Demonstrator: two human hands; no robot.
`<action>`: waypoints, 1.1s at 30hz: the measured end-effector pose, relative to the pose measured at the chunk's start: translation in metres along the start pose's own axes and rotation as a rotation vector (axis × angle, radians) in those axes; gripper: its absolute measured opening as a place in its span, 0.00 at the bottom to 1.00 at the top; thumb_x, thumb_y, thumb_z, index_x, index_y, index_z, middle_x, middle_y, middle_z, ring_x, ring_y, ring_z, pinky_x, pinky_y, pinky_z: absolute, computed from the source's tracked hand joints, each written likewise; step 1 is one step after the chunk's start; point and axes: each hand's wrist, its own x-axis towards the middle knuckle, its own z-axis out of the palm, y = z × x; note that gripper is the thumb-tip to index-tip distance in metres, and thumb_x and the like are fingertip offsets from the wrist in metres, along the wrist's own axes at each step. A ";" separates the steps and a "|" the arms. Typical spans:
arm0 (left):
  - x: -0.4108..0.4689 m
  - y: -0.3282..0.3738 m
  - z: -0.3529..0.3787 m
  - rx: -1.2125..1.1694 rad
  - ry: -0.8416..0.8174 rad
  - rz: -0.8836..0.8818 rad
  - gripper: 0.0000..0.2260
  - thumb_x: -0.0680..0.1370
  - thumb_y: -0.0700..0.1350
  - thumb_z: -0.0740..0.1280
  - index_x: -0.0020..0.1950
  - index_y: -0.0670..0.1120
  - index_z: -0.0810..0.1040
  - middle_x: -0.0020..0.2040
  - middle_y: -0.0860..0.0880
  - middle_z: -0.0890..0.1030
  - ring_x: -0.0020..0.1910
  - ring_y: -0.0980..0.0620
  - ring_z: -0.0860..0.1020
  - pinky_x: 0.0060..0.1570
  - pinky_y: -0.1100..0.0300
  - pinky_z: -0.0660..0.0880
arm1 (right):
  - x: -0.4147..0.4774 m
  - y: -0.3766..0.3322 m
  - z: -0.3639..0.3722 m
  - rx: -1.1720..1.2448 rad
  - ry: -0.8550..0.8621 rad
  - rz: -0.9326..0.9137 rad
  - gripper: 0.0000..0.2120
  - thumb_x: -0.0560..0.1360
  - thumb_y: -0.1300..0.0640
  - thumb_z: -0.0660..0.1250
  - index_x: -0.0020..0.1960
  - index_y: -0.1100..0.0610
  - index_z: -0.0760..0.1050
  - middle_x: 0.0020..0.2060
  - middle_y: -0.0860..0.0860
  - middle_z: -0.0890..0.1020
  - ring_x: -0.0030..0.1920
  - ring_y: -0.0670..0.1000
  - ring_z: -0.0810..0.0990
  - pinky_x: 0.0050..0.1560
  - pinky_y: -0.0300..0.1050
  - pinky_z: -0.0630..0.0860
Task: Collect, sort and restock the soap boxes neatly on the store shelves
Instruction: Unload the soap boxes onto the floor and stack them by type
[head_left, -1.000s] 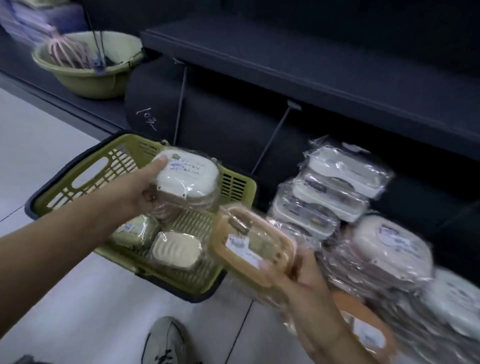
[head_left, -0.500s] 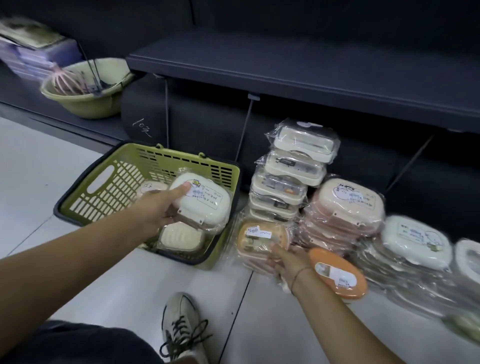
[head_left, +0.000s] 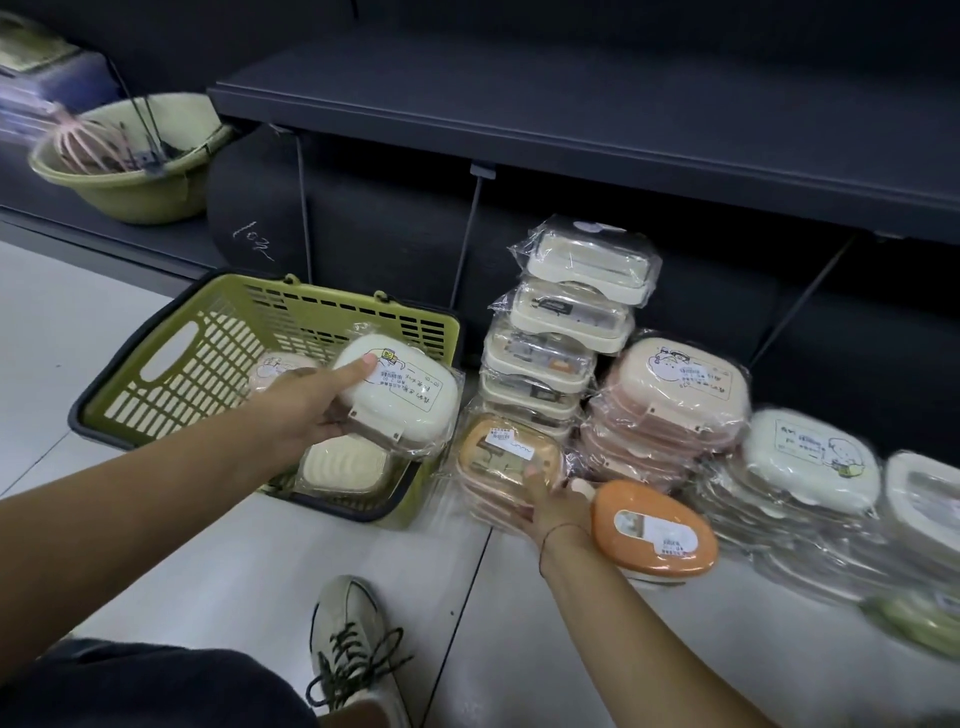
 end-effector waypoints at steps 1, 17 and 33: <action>-0.001 0.000 0.002 -0.003 0.002 -0.003 0.16 0.74 0.51 0.73 0.50 0.39 0.76 0.39 0.44 0.76 0.41 0.47 0.78 0.45 0.55 0.78 | -0.002 0.002 0.000 0.001 0.036 0.001 0.16 0.74 0.51 0.71 0.44 0.64 0.75 0.35 0.54 0.80 0.36 0.54 0.81 0.48 0.60 0.82; -0.093 -0.003 0.102 -0.024 -0.340 -0.087 0.17 0.70 0.51 0.72 0.53 0.40 0.81 0.48 0.42 0.86 0.44 0.50 0.83 0.39 0.58 0.82 | -0.099 -0.059 -0.090 0.224 -0.346 0.106 0.21 0.73 0.38 0.67 0.53 0.56 0.78 0.49 0.52 0.82 0.51 0.55 0.78 0.63 0.57 0.73; -0.072 -0.025 0.296 1.548 -0.249 1.022 0.40 0.73 0.72 0.33 0.80 0.50 0.38 0.80 0.46 0.36 0.77 0.42 0.34 0.74 0.46 0.34 | -0.036 -0.122 -0.288 0.176 0.134 -0.420 0.28 0.71 0.46 0.74 0.67 0.53 0.71 0.53 0.54 0.83 0.46 0.54 0.82 0.48 0.50 0.80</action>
